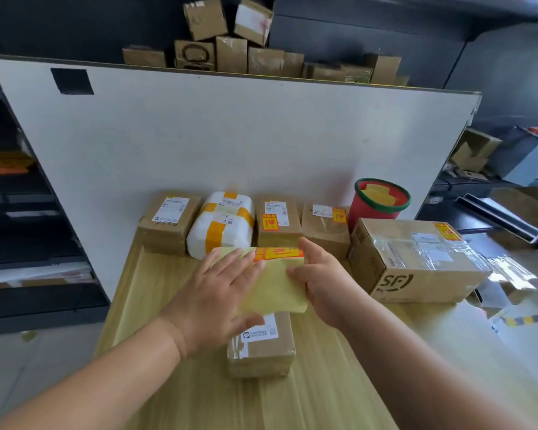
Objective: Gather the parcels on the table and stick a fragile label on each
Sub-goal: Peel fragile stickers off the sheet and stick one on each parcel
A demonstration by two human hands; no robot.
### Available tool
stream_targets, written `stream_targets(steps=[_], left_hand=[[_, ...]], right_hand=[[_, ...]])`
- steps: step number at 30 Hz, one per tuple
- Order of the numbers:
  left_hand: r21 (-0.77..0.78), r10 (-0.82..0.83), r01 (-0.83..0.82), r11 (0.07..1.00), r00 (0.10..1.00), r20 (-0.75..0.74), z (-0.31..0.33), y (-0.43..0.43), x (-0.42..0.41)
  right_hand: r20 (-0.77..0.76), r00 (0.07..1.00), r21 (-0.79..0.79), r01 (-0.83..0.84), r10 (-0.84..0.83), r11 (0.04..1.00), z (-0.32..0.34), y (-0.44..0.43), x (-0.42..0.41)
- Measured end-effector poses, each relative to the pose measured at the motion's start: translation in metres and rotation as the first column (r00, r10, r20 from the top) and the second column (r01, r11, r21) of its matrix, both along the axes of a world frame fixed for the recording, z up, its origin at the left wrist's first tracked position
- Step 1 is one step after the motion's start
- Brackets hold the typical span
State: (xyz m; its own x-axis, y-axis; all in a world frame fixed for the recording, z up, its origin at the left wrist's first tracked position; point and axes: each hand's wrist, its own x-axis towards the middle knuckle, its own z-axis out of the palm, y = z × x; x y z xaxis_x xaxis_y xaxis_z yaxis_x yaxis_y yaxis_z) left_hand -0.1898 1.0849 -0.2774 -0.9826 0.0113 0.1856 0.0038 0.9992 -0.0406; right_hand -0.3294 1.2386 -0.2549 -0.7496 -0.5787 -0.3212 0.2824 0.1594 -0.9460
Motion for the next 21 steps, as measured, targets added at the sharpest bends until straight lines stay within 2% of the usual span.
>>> stream_targets(steps=[2, 4, 7, 12, 15, 17, 19, 21], left_hand=[[0.251, 0.076, -0.061, 0.966, 0.996, -0.049, 0.010, 0.010, -0.005], [0.477, 0.199, -0.149, 0.866, 0.978, -0.055, 0.022, 0.020, -0.016], [0.622, 0.295, -0.256, 0.740, 0.954, 0.042, 0.032, 0.033, -0.035], [0.792, 0.230, -0.259, 0.552, 0.961, 0.154, 0.023, 0.045, -0.049], [0.808, 0.259, -0.223, 0.545, 0.962, 0.091, 0.019, 0.051, -0.052], [0.779, 0.303, -0.207, 0.593, 0.953, 0.022, 0.018, 0.053, -0.053], [0.717, 0.303, -0.162, 0.678, 0.950, -0.072, 0.017, 0.055, -0.053], [0.658, 0.256, -0.103, 0.746, 0.956, -0.141, 0.017, 0.054, -0.054]], right_hand=[[-0.091, 0.995, 0.011, -0.046, 0.047, 0.999, 0.003, 0.007, 0.000], [-0.122, 0.989, 0.014, -0.088, 0.089, 0.996, 0.004, 0.011, 0.003], [-0.118, 0.987, 0.032, -0.108, 0.111, 0.994, -0.001, 0.012, 0.002], [-0.112, 0.993, 0.027, -0.021, 0.024, 0.999, -0.004, 0.017, 0.002], [-0.055, 0.988, -0.002, 0.144, -0.144, 0.990, -0.010, 0.018, 0.002], [0.018, 0.968, 0.034, 0.250, -0.251, 0.968, -0.014, 0.021, 0.002], [0.141, 0.967, 0.003, 0.213, -0.212, 0.977, -0.011, 0.025, 0.003], [0.203, 0.976, -0.074, 0.091, -0.075, 0.993, -0.007, 0.028, 0.005]])
